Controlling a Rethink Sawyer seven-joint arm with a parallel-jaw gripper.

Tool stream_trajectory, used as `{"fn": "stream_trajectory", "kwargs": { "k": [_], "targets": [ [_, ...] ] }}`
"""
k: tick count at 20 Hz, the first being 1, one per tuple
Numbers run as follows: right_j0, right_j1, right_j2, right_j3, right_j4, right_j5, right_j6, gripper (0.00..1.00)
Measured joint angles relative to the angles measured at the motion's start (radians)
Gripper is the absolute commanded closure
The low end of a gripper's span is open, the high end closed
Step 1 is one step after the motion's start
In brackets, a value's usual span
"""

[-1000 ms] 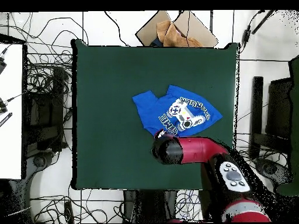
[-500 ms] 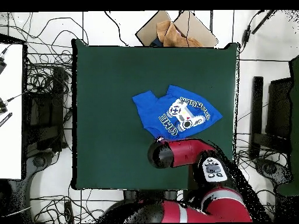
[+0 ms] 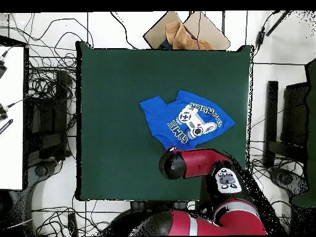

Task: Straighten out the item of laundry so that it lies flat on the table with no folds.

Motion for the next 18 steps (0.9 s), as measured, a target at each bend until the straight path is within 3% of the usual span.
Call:
{"fn": "stream_trajectory", "kwargs": {
  "k": [18],
  "targets": [
    [-0.011, 0.046, -0.046, -0.042, 0.0, 0.0, 0.0, 1.0]
  ]
}}
